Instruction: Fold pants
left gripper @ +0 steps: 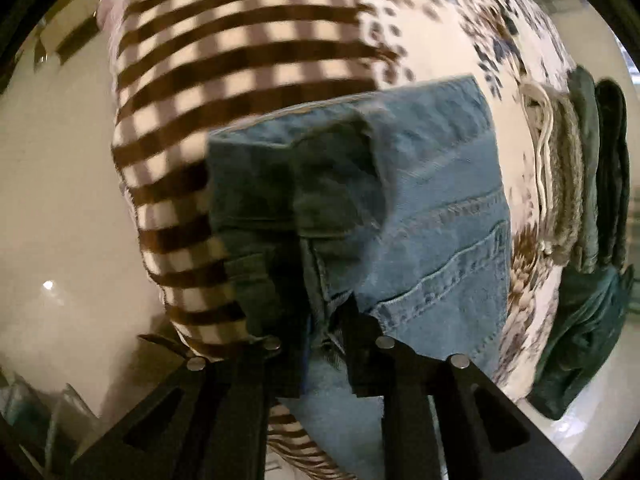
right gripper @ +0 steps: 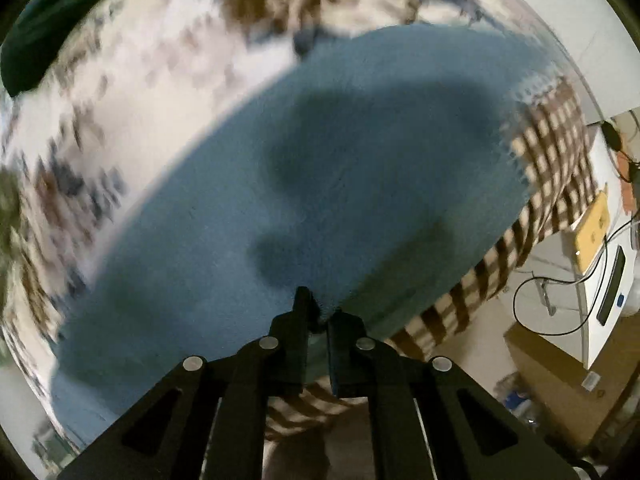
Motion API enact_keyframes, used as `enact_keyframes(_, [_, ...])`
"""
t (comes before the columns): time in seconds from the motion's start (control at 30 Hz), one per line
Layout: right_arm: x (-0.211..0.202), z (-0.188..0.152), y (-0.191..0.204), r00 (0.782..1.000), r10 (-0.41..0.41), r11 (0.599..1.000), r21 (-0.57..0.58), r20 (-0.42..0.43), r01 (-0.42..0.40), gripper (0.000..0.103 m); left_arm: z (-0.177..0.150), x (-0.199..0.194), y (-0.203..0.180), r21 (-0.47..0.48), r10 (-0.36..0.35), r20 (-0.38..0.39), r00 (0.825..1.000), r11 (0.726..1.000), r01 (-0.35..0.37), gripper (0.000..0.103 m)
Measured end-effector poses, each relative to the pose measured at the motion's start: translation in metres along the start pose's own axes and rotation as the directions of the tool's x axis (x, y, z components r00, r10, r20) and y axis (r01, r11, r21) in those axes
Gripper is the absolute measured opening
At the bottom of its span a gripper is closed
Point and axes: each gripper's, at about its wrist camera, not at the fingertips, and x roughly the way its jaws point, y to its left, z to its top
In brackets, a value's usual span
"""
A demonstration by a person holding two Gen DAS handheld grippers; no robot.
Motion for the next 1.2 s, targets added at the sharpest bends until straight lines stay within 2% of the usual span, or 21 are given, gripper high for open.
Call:
enact_keyframes(0.07, [0.001,-0.011,-0.013,0.999,0.027,0.999,0.037,-0.019,-0.026,0.036,0.004,-0.005,0.007,-0.036,-0.054,-0.011,0.998,0.998,0.053,0.018])
enact_keyframes(0.1, [-0.003,-0.016,-0.017,0.999,0.051,0.997,0.063,-0.013,-0.050,0.052,0.002,-0.014,0.012,-0.047,-0.062,0.010,0.998,0.997,0.062,0.020])
enact_keyframes(0.13, [-0.011,-0.025,-0.024,0.994,0.109,0.989,0.102,0.004,-0.109,0.059,0.003,-0.021,0.014,-0.045,-0.069,0.030,0.997,0.997,0.070,0.023])
enact_keyframes(0.17, [-0.018,-0.035,-0.028,0.987,0.163,0.977,0.134,0.016,-0.163,0.060,0.003,-0.028,0.015,-0.044,-0.075,0.044,0.996,0.996,0.077,0.025])
enact_keyframes(0.2, [-0.021,-0.042,-0.030,0.981,0.191,0.970,0.149,0.019,-0.192,0.062,0.004,-0.034,0.018,-0.047,-0.079,0.059,0.995,0.996,0.082,0.033])
enact_keyframes(0.23, [-0.022,-0.050,-0.029,0.974,0.226,0.961,0.160,0.015,-0.226,0.062,0.008,-0.037,0.019,-0.044,-0.095,0.071,0.993,0.994,0.098,0.048])
enact_keyframes(0.3, [-0.015,-0.065,-0.020,0.949,0.315,0.934,0.177,-0.009,-0.309,0.062,0.014,-0.033,0.017,-0.045,-0.102,0.060,0.993,0.993,0.105,0.057])
enact_keyframes(0.4, [0.007,-0.079,-0.008,0.920,0.390,0.901,0.219,-0.032,-0.375,0.062,0.026,-0.015,0.018,-0.062,-0.108,0.019,0.994,0.992,0.109,0.057])
enact_keyframes(0.47, [0.025,-0.083,-0.004,0.910,0.414,0.881,0.262,-0.021,-0.395,0.062,0.037,0.002,0.016,-0.058,-0.063,0.015,0.998,0.996,0.064,0.055])
enact_keyframes(0.5, [0.033,-0.085,-0.002,0.908,0.419,0.873,0.280,-0.013,-0.399,0.060,0.040,0.004,0.017,-0.052,-0.062,0.038,0.997,0.997,0.064,0.052])
enact_keyframes(0.53, [0.039,-0.087,0.001,0.909,0.416,0.869,0.296,-0.002,-0.397,0.046,0.042,0.003,0.020,-0.034,-0.059,0.073,0.996,0.998,0.061,0.029])
enact_keyframes(0.57, [0.044,-0.091,0.001,0.916,0.402,0.869,0.307,0.020,-0.388,0.029,0.044,0.001,0.017,-0.013,-0.052,0.091,0.995,0.999,0.053,0.022])
enact_keyframes(0.6, [0.045,-0.095,0.006,0.925,0.378,0.877,0.305,0.036,-0.370,0.000,0.044,-0.001,0.016,-0.004,-0.051,0.096,0.994,0.999,0.051,0.018])
enact_keyframes(0.63, [0.043,-0.098,0.004,0.938,0.344,0.892,0.298,0.044,-0.341,0.000,0.043,-0.007,0.015,0.010,-0.068,0.108,0.992,0.998,0.067,0.015])
enact_keyframes(0.7, [0.032,-0.101,0.006,0.947,0.312,0.906,0.276,0.080,-0.321,0.000,0.038,-0.021,0.010,0.063,-0.084,0.127,0.988,0.995,0.076,0.013])
enact_keyframes(0.83, [0.005,-0.115,-0.009,0.959,0.262,0.928,0.245,0.107,-0.281,0.000,0.040,-0.038,0.008,0.087,-0.111,0.117,0.987,0.991,0.101,0.012])
enact_keyframes(0.97, [0.004,-0.122,-0.025,0.938,0.345,0.915,0.212,0.031,-0.343,0.001,0.048,-0.034,0.018,0.085,-0.077,0.095,0.993,0.994,0.069,0.012])
enact_keyframes(1.0, [0.008,-0.122,-0.025,0.924,0.383,0.904,0.207,0.000,-0.375,0.002,0.049,-0.029,0.020,0.087,-0.060,0.090,0.994,0.995,0.053,0.012])
enact_keyframes(1.07, [0.016,-0.120,-0.024,0.915,0.401,0.897,0.219,-0.039,-0.383,0.016,0.050,-0.023,0.025,0.088,-0.041,0.084,0.996,0.996,0.034,0.013])
enact_keyframes(1.13, [0.024,-0.115,-0.022,0.913,0.408,0.886,0.254,-0.027,-0.388,0.051,0.050,-0.020,0.029,0.087,-0.039,0.083,0.996,0.996,0.032,0.013])
enact_keyframes(1.2, [0.034,-0.111,-0.026,0.913,0.408,0.870,0.309,-0.014,-0.384,0.055,0.049,-0.020,0.029,0.083,-0.038,0.085,0.996,0.996,0.031,0.013])
